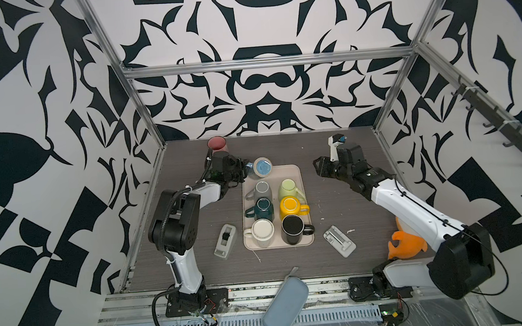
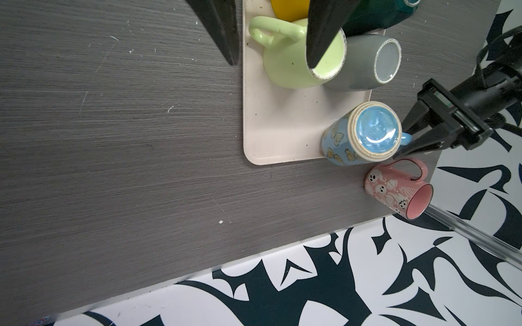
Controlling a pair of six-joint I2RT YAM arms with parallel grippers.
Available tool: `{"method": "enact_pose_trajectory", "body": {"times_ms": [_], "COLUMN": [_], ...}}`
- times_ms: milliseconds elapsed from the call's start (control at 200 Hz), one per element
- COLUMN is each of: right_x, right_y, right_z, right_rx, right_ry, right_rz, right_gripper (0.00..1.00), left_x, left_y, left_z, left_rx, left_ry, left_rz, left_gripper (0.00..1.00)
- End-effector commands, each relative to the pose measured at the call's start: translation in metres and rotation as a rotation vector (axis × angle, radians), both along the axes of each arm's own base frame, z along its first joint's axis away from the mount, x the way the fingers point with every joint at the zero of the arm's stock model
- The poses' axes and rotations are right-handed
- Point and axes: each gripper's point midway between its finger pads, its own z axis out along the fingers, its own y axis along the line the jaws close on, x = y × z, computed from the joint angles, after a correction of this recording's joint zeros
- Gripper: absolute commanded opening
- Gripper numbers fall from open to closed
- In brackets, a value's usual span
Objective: Turn the mug right side up
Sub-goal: Pick up the mug from the tray.
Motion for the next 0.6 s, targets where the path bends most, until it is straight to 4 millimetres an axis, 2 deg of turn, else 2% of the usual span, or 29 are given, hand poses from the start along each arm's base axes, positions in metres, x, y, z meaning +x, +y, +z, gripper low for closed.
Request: {"method": "enact_pose_trajectory", "body": {"times_ms": [0,210,380,595], "right_x": [0.0,0.001,0.002,0.001], "right_y": [-0.003,0.002,0.007,0.018], "right_z": [0.019,0.02,0.026,0.039], "right_rx": [0.03,0.049,0.061,0.075], "right_ry": [-0.053,-0.051,-0.059,-0.068], "right_rz": [-0.015,-0.001,0.029,0.095], "right_gripper": [0.42,0.41,0.4,0.34], "left_x": [-0.002,-0.014,-0.024,-0.038], "left_y": [-0.005,0.0,-0.011,-0.027], "left_z": [0.102,0.143,0.181,0.196], "left_rx": [0.028,0.181,0.307,0.515], "left_ry": [-0.281,-0.46,-0.686,-0.871], "left_rz": [-0.074,-0.121,-0.237,-0.374], "left_gripper": [0.0,0.0,0.0,0.0]}}
